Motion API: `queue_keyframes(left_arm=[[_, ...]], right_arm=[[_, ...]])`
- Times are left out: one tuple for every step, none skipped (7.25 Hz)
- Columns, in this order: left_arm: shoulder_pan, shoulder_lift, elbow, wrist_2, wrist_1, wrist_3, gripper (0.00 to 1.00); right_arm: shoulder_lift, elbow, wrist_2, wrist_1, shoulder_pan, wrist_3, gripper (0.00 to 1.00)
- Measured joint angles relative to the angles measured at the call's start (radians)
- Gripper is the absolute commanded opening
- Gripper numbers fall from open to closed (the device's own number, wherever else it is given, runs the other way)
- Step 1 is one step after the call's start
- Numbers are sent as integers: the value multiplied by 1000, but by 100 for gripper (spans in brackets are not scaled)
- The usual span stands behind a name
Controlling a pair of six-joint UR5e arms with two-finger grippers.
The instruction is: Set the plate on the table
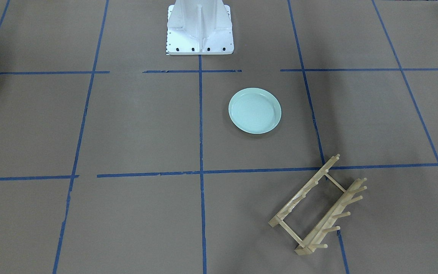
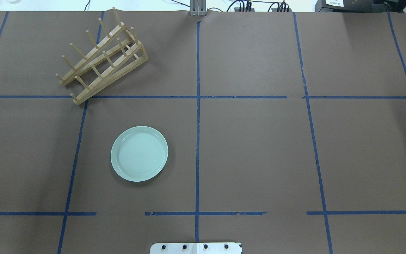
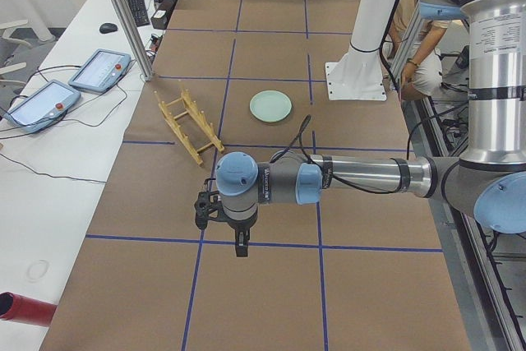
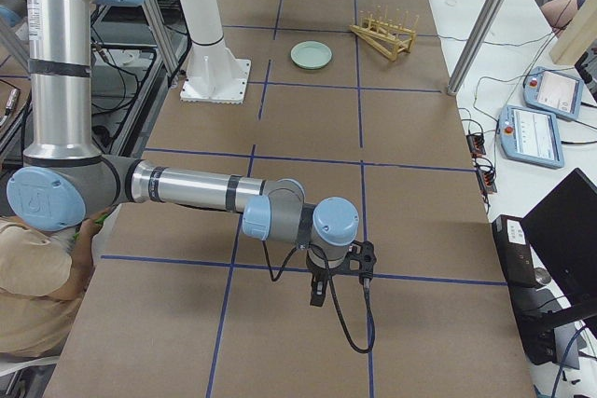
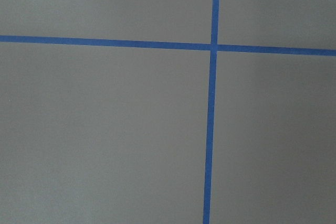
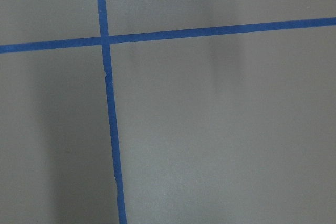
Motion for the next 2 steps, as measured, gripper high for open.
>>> queue_keyframes(left_arm=[[0, -8, 2, -2, 1, 0, 100], [-1, -16, 4, -2, 5, 0, 100]], right_arm=[[0, 0, 0, 0, 0, 0, 100], [0, 1, 0, 0, 0, 0, 100]])
